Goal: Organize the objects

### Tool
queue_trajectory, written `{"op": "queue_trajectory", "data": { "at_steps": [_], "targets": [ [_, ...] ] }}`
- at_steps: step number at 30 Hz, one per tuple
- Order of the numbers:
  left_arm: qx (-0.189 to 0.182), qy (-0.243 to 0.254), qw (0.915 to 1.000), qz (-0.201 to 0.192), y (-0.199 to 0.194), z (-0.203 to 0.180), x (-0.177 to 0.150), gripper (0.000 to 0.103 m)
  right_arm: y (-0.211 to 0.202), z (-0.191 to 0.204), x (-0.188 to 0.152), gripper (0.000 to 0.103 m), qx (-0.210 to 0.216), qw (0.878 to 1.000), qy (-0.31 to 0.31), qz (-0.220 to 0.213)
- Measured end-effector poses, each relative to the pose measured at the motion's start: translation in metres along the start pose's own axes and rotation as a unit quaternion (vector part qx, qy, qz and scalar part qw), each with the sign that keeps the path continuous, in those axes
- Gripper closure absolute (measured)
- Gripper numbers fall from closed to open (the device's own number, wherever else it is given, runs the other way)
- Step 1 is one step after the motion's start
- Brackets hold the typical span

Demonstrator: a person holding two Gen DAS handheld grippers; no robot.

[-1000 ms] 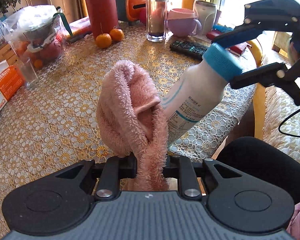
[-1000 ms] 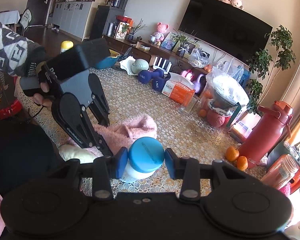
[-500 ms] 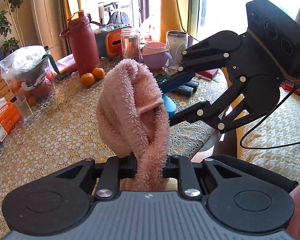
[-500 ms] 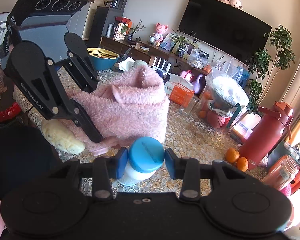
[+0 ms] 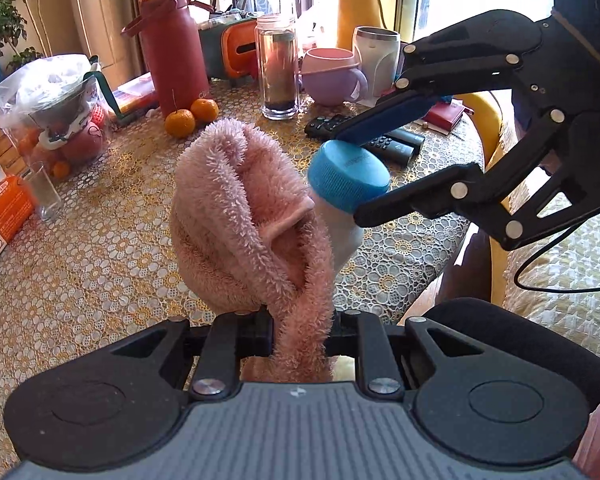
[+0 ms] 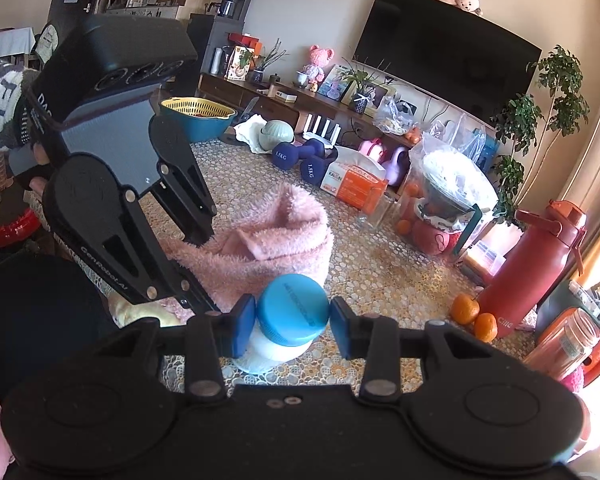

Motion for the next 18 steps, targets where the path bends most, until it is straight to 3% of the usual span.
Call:
{"op": "queue_trajectory", "data": {
  "at_steps": [10, 18],
  "targets": [
    [0.018, -0.022, 0.9989, 0.037, 0.035, 0.024, -0.014, 0.083, 0.009, -0.007, 0.007, 0.062, -0.001, 1.0, 0.017, 0.008],
    [0.03, -0.041, 0.9974, 0.051, 0.052, 0.035, -0.019, 0.084, 0.03, -0.01, 0.02, 0.062, -0.026, 0.999, 0.019, 0.032]
  ]
}}
Point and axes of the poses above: each gripper's, at about its wrist camera, not at the fingertips, and y roughly the way its jaws point, z to its left, x to its top, the point moved 2 cm from there along y, roughly the way its jaws point, and after that the axes turned 1 degree about -y, right-handed, at the moved point
